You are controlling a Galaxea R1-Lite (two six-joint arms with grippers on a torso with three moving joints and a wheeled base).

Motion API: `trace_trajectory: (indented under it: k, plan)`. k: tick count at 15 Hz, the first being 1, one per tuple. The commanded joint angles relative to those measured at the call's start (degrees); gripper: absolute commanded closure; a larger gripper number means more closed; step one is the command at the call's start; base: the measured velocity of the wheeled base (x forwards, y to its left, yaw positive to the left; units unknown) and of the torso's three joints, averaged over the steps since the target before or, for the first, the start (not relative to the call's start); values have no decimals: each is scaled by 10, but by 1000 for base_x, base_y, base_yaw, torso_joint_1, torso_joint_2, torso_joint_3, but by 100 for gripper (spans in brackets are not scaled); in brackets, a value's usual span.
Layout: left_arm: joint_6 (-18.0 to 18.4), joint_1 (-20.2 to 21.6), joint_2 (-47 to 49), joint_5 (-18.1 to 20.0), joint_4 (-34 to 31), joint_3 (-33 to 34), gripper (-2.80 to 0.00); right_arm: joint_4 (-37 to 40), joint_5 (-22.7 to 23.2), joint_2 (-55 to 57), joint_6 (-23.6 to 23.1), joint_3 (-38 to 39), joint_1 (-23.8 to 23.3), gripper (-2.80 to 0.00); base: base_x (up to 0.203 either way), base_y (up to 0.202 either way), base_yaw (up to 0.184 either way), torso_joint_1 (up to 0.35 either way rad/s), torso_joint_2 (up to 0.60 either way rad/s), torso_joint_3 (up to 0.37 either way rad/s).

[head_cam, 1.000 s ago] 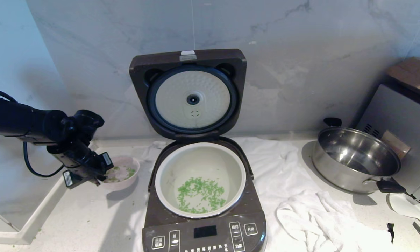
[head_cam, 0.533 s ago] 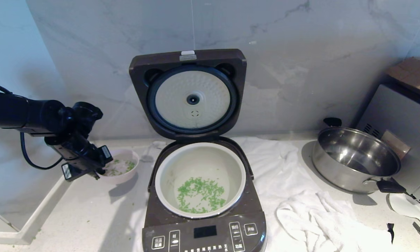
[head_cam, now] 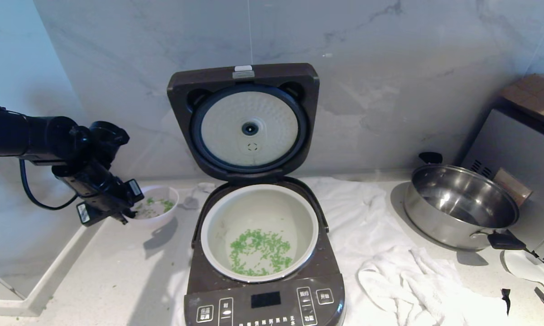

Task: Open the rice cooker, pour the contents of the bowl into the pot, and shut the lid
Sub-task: Pour the water from the bowl into the rice cooker

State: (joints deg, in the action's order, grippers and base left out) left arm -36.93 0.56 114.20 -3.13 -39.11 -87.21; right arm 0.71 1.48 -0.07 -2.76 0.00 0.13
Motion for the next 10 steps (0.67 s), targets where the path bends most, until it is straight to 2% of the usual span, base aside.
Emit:
trace_trajectory:
  k: [1, 4, 7, 10]
  plan:
    - [-2, 3, -9, 11, -9, 0, 0, 0, 0, 1, -1, 0, 0, 0, 0, 0, 0, 0, 0, 0]
    - [-2, 6, -17, 38, -26, -3, 0, 0, 0, 1, -1, 0, 0, 0, 0, 0, 0, 0, 0, 0]
    - [-2, 3, -29, 46, -27, 1, 0, 0, 0, 1, -1, 0, 0, 0, 0, 0, 0, 0, 0, 0]
    - [-5, -2, -44, 85, -27, 4, 0, 0, 0, 1, -1, 0, 0, 0, 0, 0, 0, 0, 0, 0]
